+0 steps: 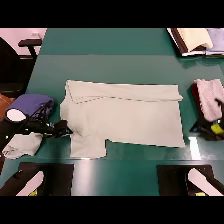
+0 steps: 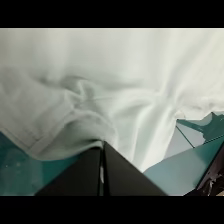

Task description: Fold the shirts.

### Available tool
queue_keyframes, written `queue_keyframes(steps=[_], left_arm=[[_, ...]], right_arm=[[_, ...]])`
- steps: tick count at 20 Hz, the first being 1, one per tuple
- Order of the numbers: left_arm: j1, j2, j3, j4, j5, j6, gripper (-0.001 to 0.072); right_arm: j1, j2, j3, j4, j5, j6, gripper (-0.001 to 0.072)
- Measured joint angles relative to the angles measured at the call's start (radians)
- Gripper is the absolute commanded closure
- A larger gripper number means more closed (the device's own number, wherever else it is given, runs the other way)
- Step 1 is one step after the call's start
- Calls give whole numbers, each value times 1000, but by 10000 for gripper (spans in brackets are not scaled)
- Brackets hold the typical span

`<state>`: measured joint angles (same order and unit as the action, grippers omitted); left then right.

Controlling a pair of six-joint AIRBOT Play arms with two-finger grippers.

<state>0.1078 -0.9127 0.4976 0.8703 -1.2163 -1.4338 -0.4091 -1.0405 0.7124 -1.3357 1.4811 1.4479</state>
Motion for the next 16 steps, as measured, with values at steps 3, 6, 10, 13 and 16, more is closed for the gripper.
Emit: queue_keyframes(steps=[3, 6, 10, 13, 16], left_arm=[[0, 0, 7, 0, 1, 6, 684], [0, 0, 10, -1, 3, 8, 685], [0, 0, 11, 8, -2, 10, 686], [0, 24, 13, 63, -42, 13, 688], [0, 125, 14, 165, -101, -25, 687]], right_arm=[[-85, 10, -142, 67, -33, -14, 233], [-84, 15, -220, 142, -61, -22, 289], [0, 16, -256, 178, -118, -30, 696], [63, 16, -242, 171, -132, -33, 697], [119, 21, -173, 104, -100, -34, 697]])
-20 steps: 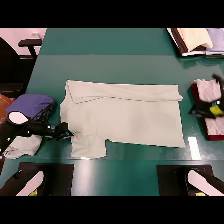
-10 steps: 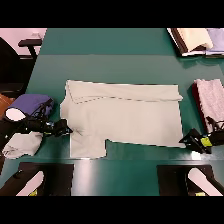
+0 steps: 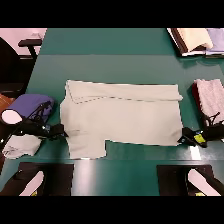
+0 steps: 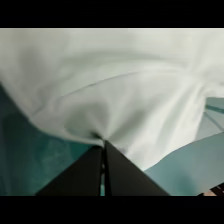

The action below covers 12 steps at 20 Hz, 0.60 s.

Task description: Fold the shirts.

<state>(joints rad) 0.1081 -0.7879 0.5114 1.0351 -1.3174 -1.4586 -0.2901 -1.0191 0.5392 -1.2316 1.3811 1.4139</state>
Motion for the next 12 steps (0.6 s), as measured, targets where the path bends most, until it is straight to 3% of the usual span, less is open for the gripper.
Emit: queue_keyframes(steps=[7, 12], left_arm=[[0, 208, 35, 22, -233, -89, 687], [-1, 137, 154, 5, -81, -89, 687]], right_arm=[[95, 172, 153, -108, 176, 21, 698], [123, 128, 322, -117, 162, 37, 698]])
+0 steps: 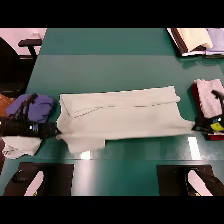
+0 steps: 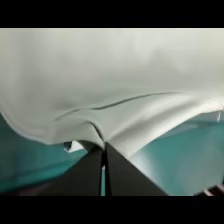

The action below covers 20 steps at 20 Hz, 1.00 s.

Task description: Fold the shirts.

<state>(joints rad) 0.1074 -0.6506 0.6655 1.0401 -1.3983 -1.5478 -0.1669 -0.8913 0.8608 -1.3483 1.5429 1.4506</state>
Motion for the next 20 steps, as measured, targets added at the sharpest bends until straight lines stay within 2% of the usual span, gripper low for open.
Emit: queue_keyframes(steps=[4, 10, 15, 16, 17, 18, 20], left_arm=[[0, -221, 133, -6, 140, 55, 685], [0, -571, 358, -15, 278, 122, 683], [-6, -732, 475, -23, 343, 149, 680], [-11, -747, 486, -24, 350, 161, 496], [-14, -755, 494, -24, 360, 170, 226], [-14, -763, 500, -29, 371, 175, 176], [-19, -771, 511, -59, 388, 182, 178]], right_arm=[[81, -174, 156, -3, -79, 4, 698], [156, -476, 407, -3, -168, 27, 696], [136, -660, 585, 43, -173, 31, 695], [130, -687, 611, 63, -177, 31, 648], [124, -714, 636, 87, -180, 25, 443], [115, -738, 658, 115, -185, 11, 351], [97, -771, 693, 200, -187, -23, 343]])
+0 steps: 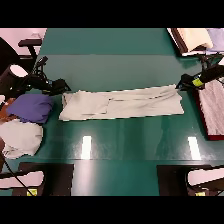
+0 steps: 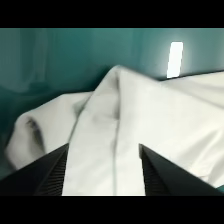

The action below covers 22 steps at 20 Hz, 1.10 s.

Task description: Fold the shirts.

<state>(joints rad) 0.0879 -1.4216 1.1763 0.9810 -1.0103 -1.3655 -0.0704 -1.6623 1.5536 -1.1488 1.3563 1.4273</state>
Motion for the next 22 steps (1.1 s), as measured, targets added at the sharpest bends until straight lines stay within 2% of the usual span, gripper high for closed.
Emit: queue_keyframes(steps=[1, 3, 4, 5, 6, 12, 18, 19, 20, 22], left_arm=[[-2, -3, 6, -16, 5, 2, 204], [0, -5, 21, -41, 4, 3, 621], [-2, -5, 27, -57, -3, 6, 682], [-3, -5, 32, -70, -19, 9, 682], [-3, -5, 35, -81, -29, 10, 682], [-68, -6, 42, -134, -45, 11, 684], [-256, -27, 58, -146, 61, -22, 684], [-286, -40, 70, -146, 72, -26, 684], [-315, -55, 84, -147, 83, -32, 684], [-365, -89, 114, -147, 93, -39, 684]], right_arm=[[-13, -8, 11, 41, 0, -23, 343], [-49, -12, 23, 107, 2, -69, 341], [-70, -8, 18, 132, 10, -88, 270], [-98, 1, 3, 150, 22, -105, 145], [-129, 10, -21, 161, 32, -119, 114], [-287, 32, -232, 202, 49, -165, 116], [-280, 5, -340, 266, 4, -208, 117], [-265, -9, -338, 285, 4, -211, 150], [-246, -26, -331, 306, 2, -214, 254], [-209, -56, -304, 311, -18, -218, 538]])
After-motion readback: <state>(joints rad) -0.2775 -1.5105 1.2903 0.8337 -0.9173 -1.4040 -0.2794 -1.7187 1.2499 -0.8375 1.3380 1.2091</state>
